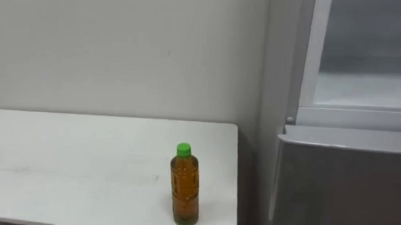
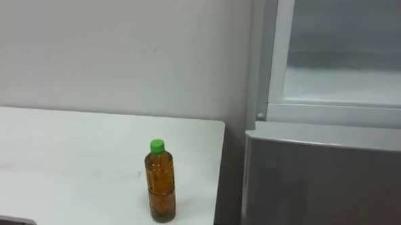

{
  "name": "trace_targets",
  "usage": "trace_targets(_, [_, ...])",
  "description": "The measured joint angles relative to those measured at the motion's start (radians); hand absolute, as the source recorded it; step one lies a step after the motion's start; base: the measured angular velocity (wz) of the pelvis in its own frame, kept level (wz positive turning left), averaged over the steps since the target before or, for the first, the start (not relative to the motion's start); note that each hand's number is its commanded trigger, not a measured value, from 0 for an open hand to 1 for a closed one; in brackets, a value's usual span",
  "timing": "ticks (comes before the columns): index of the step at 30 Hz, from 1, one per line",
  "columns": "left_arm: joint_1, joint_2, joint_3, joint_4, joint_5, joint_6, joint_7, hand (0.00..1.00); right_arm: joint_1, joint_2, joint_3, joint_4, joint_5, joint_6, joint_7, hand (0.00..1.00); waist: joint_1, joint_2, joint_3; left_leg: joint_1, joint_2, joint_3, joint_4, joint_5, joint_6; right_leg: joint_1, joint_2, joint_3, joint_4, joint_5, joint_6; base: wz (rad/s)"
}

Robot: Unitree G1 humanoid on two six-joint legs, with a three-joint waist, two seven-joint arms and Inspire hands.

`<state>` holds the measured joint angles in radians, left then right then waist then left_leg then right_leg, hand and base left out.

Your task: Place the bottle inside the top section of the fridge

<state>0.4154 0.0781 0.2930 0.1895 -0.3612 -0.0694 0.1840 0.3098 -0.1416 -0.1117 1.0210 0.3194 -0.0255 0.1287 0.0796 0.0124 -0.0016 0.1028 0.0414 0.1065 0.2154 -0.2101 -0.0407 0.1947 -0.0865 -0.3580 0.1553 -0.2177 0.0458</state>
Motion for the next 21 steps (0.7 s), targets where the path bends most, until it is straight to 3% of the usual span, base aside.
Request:
trace_targets(7, [0.008,0.009,-0.126,0.387,0.004,-0.011,-0.026,0.00,-0.004,0.001,0.007,-0.006,-0.018,-0.009,-0.005,0.00,-0.015,-0.001,0.0019,0.012,0.001,0.005,-0.018,-0.001,0.001,-0.001,0.001,0.008,-0.001,0.000,0.000,-0.03])
trace_targets(13, [0.001,0.013,-0.200,0.583,0.082,-0.012,-0.041,0.00,-0.029,0.000,0.033,0.009,-0.029,-0.009,-0.021,0.00,-0.025,-0.003,0.0029,0.013,0.002,0.018,-0.020,-0.001,0.001,-0.003,0.002,0.029,-0.003,0.000,0.000,-0.06])
trace_targets(21, [-0.018,0.017,-0.201,0.734,0.140,0.014,-0.043,0.00,-0.054,0.005,0.054,0.028,-0.037,-0.008,-0.041,0.00,-0.053,-0.008,0.0031,0.014,0.000,0.029,-0.030,-0.001,0.001,-0.010,0.001,0.039,-0.005,0.000,0.001,-0.04])
